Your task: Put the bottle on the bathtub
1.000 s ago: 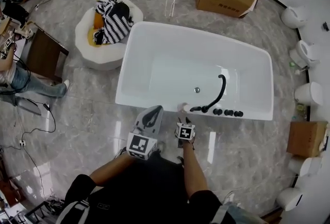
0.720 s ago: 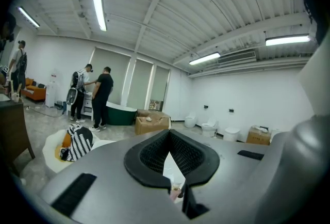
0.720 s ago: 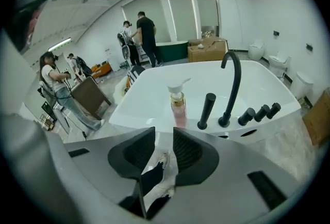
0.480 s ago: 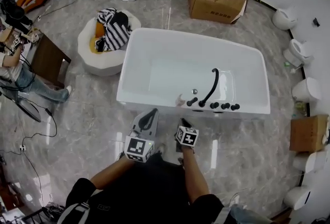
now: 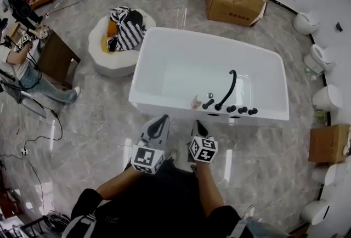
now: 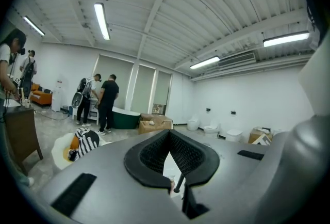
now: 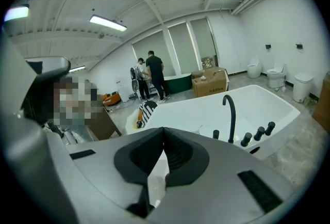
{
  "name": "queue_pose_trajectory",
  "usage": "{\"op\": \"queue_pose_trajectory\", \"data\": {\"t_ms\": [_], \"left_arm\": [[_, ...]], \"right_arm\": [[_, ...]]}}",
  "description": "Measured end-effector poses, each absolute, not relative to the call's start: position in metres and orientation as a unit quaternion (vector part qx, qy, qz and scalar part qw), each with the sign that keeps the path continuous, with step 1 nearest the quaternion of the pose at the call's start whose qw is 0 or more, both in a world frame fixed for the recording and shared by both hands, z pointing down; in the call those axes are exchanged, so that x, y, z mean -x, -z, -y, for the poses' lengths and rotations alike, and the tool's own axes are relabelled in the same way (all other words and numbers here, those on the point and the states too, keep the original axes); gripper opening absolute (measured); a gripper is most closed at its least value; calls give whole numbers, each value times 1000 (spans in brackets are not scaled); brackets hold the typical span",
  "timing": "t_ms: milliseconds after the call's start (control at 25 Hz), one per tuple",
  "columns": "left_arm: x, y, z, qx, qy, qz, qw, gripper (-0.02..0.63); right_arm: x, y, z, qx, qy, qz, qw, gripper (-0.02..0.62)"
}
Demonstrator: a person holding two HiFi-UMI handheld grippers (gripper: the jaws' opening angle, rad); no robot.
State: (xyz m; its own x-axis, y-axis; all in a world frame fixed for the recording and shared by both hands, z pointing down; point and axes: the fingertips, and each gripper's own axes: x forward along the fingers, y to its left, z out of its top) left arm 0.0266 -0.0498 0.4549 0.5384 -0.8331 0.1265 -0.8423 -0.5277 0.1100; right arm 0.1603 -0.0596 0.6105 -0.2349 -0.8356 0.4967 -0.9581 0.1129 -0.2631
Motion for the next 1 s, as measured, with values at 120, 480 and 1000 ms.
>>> {"op": "queue_pose_trajectory", "data": {"t_ms": [120, 480, 1000], "left_arm": [[-22, -454, 52, -879, -30, 470, 81, 15], [-13, -438, 65, -890, -22, 446, 85, 15], [-17, -459, 63, -903, -33, 419, 88, 15]], "right_arm": [[-153, -582, 56, -615, -254, 741, 92, 11], [-144, -511, 44, -642, -227, 732, 37, 11], [-127, -496, 24, -646, -205, 734, 29, 11]]}}
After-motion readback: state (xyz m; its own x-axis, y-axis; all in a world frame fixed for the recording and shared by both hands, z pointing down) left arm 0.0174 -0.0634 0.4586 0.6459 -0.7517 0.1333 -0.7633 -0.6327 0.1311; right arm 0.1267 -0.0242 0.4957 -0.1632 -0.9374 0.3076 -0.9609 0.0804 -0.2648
